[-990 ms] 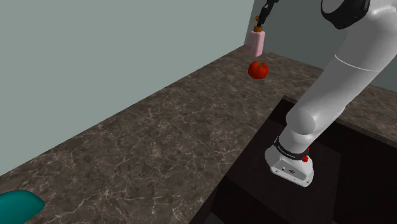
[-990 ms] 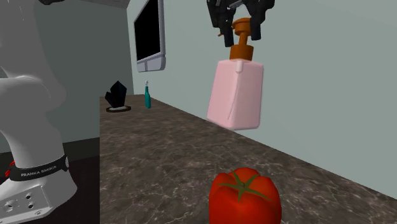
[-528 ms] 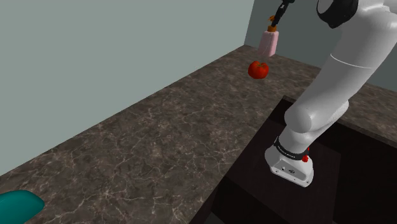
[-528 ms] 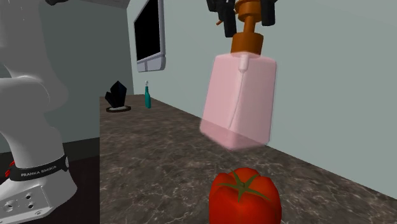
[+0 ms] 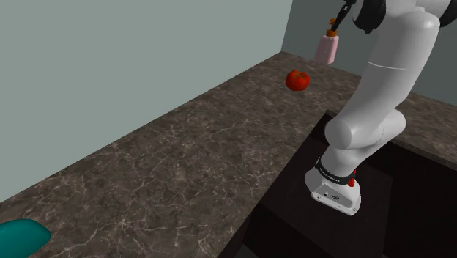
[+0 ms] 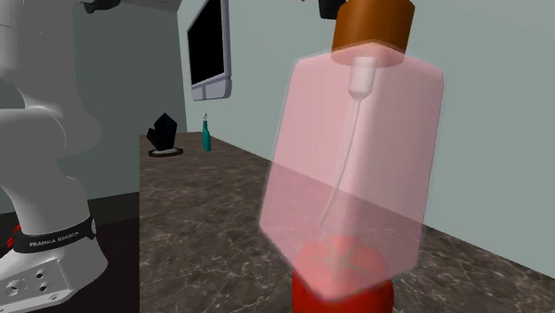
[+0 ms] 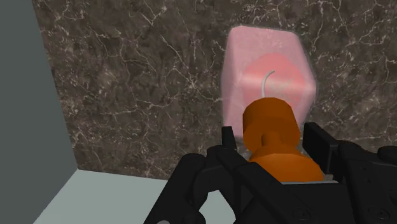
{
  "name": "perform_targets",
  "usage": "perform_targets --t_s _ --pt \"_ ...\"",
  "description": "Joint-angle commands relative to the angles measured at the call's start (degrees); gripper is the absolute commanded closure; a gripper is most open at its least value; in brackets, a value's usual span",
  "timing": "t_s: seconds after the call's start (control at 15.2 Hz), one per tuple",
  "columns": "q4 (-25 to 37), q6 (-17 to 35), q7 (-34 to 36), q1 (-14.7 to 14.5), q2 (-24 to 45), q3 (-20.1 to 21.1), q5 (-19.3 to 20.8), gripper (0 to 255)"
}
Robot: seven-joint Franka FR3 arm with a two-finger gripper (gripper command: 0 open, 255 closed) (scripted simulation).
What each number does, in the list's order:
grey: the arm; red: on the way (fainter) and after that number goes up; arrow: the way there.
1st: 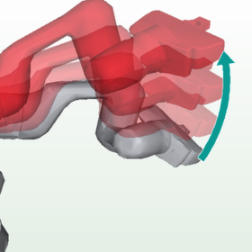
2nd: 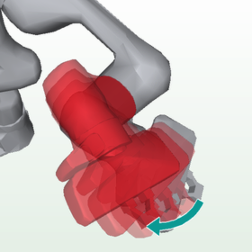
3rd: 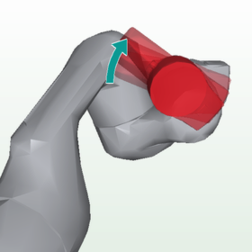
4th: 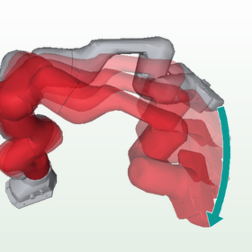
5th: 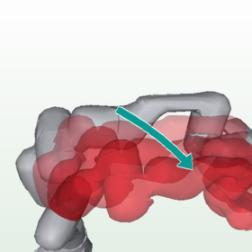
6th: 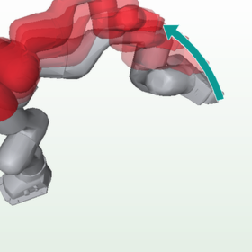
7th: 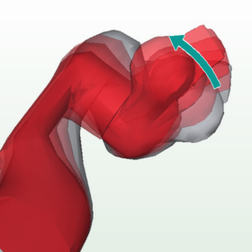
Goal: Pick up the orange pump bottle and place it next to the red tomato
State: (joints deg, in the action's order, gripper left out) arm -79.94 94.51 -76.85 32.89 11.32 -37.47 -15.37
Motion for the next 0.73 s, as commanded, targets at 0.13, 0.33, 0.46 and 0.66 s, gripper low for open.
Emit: perform_targets --t_s 0.13,0.33,0.46,0.66 --pt "8.56 -4.14 -6.11 6.71 6.84 -1.43 -5.02 255" --pt "8.71 -3.48 -7.77 8.27 8.19 -1.50 -5.97 255" --pt "6.27 -1.61 -7.95 7.61 7.56 -1.52 -5.57 255" --pt "2.90 1.08 -8.23 6.77 6.79 -1.53 -5.13 255"
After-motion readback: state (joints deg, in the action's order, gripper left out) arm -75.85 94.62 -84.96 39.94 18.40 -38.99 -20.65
